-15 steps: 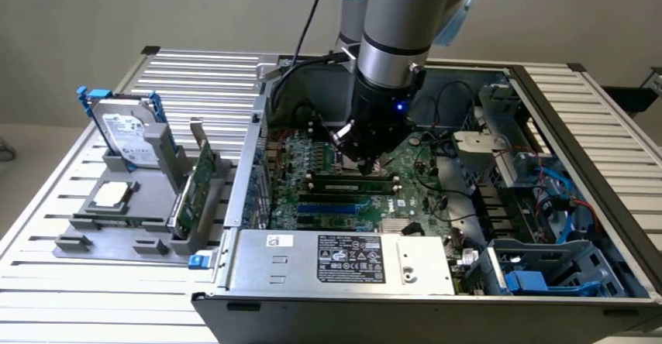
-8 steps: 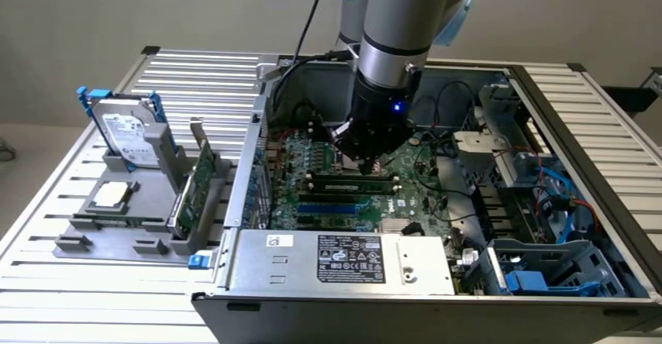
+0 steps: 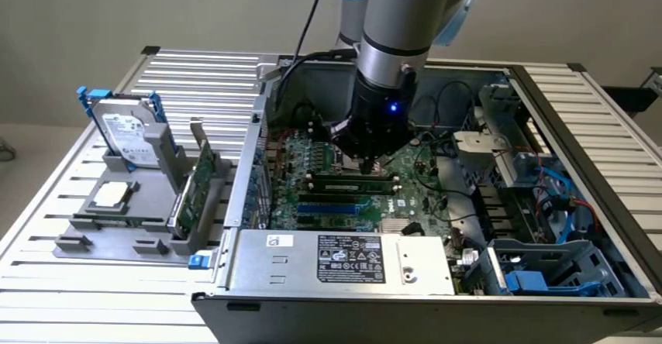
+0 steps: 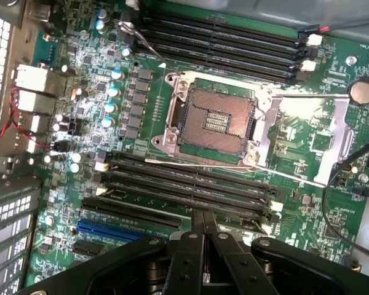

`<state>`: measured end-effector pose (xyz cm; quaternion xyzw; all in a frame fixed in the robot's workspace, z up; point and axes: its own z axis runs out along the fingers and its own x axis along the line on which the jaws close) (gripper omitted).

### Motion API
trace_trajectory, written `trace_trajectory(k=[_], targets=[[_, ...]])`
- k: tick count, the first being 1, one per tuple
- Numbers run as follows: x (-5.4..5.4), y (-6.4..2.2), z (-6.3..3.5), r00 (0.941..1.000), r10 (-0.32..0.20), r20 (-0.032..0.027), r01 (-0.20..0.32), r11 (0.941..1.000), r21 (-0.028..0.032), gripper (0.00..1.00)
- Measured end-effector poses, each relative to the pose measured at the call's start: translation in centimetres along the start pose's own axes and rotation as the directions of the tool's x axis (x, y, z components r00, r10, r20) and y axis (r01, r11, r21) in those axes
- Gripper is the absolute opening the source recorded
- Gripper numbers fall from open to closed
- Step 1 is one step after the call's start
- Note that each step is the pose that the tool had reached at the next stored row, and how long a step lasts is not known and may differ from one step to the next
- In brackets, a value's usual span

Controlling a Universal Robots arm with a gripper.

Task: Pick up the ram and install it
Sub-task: 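Press down the ram until it locks into place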

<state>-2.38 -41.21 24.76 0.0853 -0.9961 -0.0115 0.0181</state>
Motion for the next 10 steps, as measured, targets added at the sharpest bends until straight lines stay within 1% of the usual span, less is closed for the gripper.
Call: trace_trajectory(k=[5,10], targets=[[-0.01,0.0,0.0,0.9978,0.066,0.0016,-0.066,0.9978,-0.0022,0.11],[0.0,0.0,0.0,0.9978,0.067,0.0018,-0.067,0.9978,-0.0028,0.11]])
